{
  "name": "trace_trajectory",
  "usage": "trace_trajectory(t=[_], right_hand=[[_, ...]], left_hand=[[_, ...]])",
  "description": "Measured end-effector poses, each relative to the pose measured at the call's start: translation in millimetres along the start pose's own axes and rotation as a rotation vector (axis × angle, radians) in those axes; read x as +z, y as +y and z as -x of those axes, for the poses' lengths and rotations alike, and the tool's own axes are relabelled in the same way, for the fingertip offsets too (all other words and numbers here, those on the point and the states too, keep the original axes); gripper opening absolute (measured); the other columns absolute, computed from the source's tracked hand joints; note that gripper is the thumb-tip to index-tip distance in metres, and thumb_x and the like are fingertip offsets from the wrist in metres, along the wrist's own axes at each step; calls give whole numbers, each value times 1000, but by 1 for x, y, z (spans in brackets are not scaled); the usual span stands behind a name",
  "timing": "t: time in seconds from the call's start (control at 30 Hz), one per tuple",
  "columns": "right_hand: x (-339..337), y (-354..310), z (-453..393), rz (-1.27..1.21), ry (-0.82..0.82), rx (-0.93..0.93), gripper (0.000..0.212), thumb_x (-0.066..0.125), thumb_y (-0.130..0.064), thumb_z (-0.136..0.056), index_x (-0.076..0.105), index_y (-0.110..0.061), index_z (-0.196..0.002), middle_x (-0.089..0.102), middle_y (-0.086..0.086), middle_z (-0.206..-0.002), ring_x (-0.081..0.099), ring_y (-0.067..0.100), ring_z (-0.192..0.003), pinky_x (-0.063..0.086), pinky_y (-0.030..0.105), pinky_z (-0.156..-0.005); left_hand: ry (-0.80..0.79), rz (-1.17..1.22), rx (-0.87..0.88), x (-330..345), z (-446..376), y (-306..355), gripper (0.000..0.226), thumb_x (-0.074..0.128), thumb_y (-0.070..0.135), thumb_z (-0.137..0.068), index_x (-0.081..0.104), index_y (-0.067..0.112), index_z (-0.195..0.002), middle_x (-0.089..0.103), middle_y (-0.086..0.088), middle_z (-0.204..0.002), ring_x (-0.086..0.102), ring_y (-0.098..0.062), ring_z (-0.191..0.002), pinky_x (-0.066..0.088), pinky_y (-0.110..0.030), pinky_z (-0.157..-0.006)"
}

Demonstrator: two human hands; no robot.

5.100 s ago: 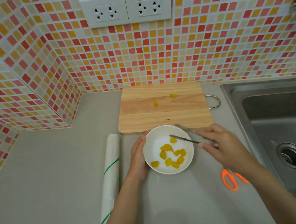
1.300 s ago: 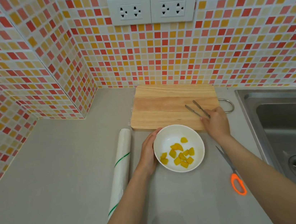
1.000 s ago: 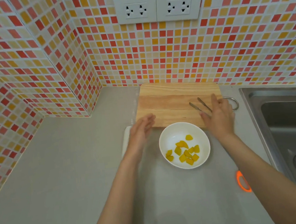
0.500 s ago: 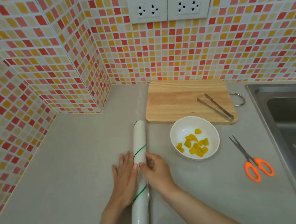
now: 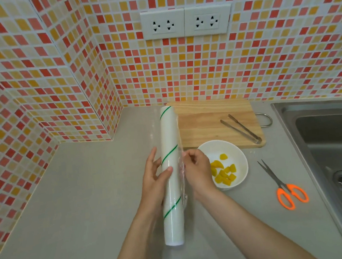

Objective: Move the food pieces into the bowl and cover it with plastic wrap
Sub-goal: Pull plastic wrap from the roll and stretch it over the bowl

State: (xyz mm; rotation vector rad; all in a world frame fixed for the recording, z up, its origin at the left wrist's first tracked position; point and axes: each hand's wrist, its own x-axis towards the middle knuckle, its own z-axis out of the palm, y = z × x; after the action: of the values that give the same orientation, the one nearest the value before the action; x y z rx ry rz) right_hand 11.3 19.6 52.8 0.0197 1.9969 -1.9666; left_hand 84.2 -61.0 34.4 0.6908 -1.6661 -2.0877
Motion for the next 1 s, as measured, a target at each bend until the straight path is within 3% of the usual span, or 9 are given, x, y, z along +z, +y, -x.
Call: trace_trajectory(t=[0.13, 0.23, 0.3, 0.4, 0.53, 0.7, 0.8, 0.93, 1.0], right_hand=[[-6, -10, -7, 30, 6, -95, 16, 40, -16, -96, 44, -16, -81, 51, 9, -74, 49, 21, -63, 43, 37, -62], [-17, -17, -12, 117, 29, -178, 10, 38, -17, -97, 42, -14, -88, 51, 7, -79, 48, 21, -71, 42, 38, -69], [-23, -23, -14, 119, 15, -189, 12, 39, -17, -96, 43, -17, -85, 50, 5, -74, 49, 17, -64, 40, 28, -60], [-30, -39, -18, -20, -87, -16, 20, 44, -22, -96, 47, -19, -77, 44, -2, -52, 41, 5, -33, 28, 14, -34], [-32, -45, -22, -7, -207, 33, 26, 45, -29, -96, 53, -12, -77, 39, -8, -32, 26, 5, -23, 16, 14, -29], [-16, -40, -28, -151, -89, 77, 26, 46, -17, -96, 51, -11, -71, 35, -8, -31, 27, 4, -25, 23, 15, -28], [-10, -37, -33, -137, -9, 29, 26, 49, -19, -94, 59, -15, -70, 40, -13, -36, 30, 3, -32, 27, 17, -37], [-22, -35, -35, -88, 118, -119, 24, 53, -22, -91, 69, -24, -73, 47, -17, -37, 33, 3, -40, 28, 22, -47], [-33, -34, -35, -48, 158, -164, 23, 54, -21, -91, 70, -26, -75, 56, -21, -44, 40, 1, -40, 33, 21, -48]], left_hand=[[-8, 253, -189, 10, -13, 6, 74, 63, -1, -83, 36, 36, -140, 64, -9, -119, 72, -20, -83, 58, -31, -64], [-136, 261, -280, 20, -19, 10, 54, 69, 2, -76, 53, 12, -127, 70, -19, -103, 69, -29, -77, 58, -36, -65], [-196, 208, -273, 22, -22, 14, 48, 72, 8, -67, 61, 7, -113, 71, -16, -89, 70, -28, -72, 58, -36, -62], [-284, 202, -281, 21, -22, 15, 44, 71, 8, -66, 62, 6, -109, 74, -13, -89, 71, -27, -75, 59, -36, -68], [-344, 151, -277, 17, -19, 17, 47, 74, 14, -64, 62, 9, -110, 73, -12, -81, 68, -23, -63, 57, -32, -60], [-270, 266, -226, 15, -22, 18, 32, 74, 17, -70, 65, 13, -101, 73, -5, -84, 65, -14, -58, 55, -26, -51], [-204, 298, -245, 16, -23, 17, 23, 75, 29, -68, 70, 23, -90, 72, -1, -76, 64, -13, -55, 54, -26, -49], [-201, 219, -304, 13, -28, 19, 38, 81, 28, -64, 63, 13, -94, 69, -6, -67, 68, -22, -59, 53, -31, -53], [-233, 179, -295, 14, -30, 20, 42, 78, 27, -63, 58, 11, -95, 75, -12, -77, 73, -28, -68, 57, -34, -59]])
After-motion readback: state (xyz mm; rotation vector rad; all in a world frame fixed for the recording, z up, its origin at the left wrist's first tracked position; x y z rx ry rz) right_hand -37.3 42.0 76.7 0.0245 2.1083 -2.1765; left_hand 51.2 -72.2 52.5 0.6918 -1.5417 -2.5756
